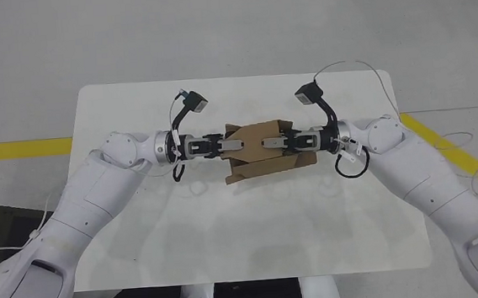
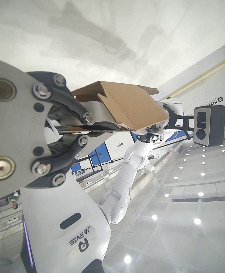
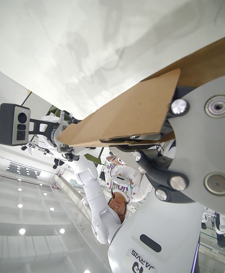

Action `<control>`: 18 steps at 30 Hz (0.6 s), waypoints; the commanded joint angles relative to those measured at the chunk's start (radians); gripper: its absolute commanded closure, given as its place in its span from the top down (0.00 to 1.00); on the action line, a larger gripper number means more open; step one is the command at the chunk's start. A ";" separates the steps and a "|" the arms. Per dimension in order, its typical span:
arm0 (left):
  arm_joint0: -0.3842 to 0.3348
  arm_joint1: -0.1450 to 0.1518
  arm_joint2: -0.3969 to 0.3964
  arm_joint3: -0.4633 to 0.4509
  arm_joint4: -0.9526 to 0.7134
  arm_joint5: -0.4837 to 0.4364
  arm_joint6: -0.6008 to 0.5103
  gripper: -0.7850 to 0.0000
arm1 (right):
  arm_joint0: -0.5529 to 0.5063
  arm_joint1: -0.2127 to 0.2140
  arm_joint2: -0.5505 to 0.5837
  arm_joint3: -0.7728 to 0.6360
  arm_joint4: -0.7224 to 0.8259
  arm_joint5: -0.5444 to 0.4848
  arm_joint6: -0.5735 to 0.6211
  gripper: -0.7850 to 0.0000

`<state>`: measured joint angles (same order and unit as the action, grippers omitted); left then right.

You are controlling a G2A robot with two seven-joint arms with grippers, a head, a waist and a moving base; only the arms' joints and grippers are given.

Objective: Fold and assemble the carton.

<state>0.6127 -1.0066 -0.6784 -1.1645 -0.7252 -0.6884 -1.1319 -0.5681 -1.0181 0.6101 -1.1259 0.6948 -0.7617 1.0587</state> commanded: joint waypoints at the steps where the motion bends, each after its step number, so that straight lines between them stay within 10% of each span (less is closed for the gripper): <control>1: 0.001 0.000 -0.001 -0.001 0.001 0.001 -0.001 0.00 | 0.001 0.000 -0.002 0.003 0.002 0.000 0.000 0.00; 3: 0.002 -0.001 -0.002 0.000 0.000 0.003 -0.003 0.34 | 0.002 0.001 -0.004 0.006 0.005 -0.001 -0.001 0.00; 4: 0.001 -0.001 -0.004 0.000 0.001 0.003 -0.003 0.88 | 0.002 0.001 -0.005 0.007 0.006 -0.001 -0.001 0.00; 5: 0.002 -0.001 -0.006 0.000 -0.001 0.002 -0.002 1.00 | 0.002 0.001 -0.007 0.008 0.005 -0.001 -0.001 0.00; 18: 0.025 -0.001 -0.053 -0.001 -0.097 0.022 -0.022 1.00 | 0.000 0.006 -0.003 0.037 -0.025 0.001 0.001 0.00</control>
<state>0.6353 -1.0075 -0.7264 -1.1651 -0.8112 -0.6687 -1.1516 -0.5672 -1.0127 0.6059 -1.0914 0.6747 -0.7630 1.0572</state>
